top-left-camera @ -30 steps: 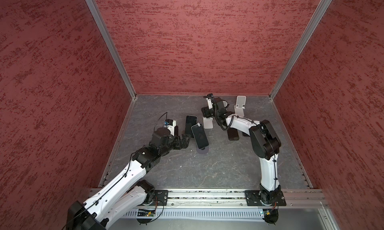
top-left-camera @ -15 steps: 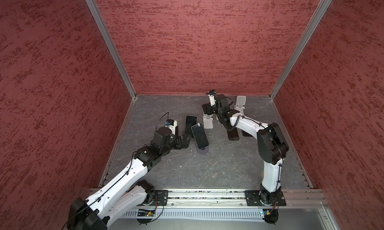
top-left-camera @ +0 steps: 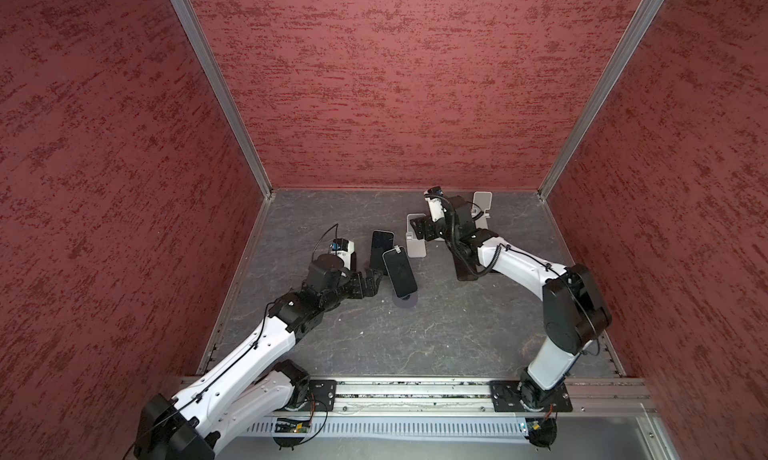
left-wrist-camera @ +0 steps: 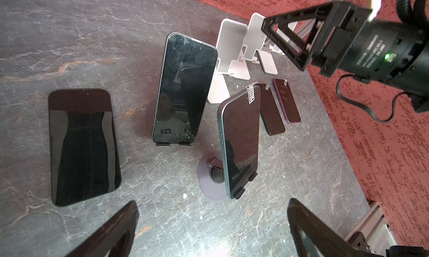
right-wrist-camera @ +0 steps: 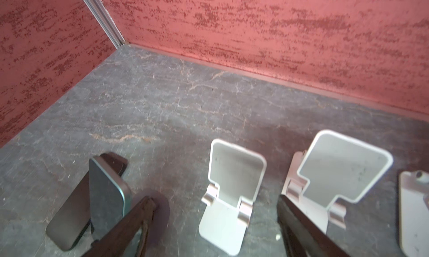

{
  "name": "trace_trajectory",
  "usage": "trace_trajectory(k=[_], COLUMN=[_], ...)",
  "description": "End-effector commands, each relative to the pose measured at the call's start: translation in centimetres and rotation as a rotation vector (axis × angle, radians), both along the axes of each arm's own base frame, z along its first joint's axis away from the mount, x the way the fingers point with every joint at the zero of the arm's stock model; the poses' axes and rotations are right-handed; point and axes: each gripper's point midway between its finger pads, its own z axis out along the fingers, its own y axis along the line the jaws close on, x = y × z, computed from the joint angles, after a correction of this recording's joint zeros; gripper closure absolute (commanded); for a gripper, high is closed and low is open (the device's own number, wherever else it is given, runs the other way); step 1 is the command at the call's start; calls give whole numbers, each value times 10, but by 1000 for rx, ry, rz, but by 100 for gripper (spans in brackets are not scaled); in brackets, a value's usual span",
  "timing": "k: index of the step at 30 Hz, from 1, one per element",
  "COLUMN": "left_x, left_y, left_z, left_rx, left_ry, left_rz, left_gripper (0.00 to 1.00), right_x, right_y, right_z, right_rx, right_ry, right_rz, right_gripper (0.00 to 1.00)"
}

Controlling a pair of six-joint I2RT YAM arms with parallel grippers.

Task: Remove the phone from the phone stand
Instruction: 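Move the right gripper back to the phone standing in the purple stand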

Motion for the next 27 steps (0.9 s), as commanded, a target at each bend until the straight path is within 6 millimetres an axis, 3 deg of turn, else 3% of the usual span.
trace_trajectory(k=[1, 19, 27], left_x=[4, 4, -1], left_y=[0, 4, 10], left_z=[6, 1, -5], left_rx=[-11, -18, -16], left_ry=[-12, 17, 39], left_rz=[17, 61, 85], left_gripper=[0, 1, 0], right_x=[-19, -77, -100], right_y=[2, -20, -20], right_z=[10, -8, 3], right_rx=[25, 24, 16], right_ry=[5, 86, 76], right_rz=[27, 38, 61], right_gripper=[15, 12, 12])
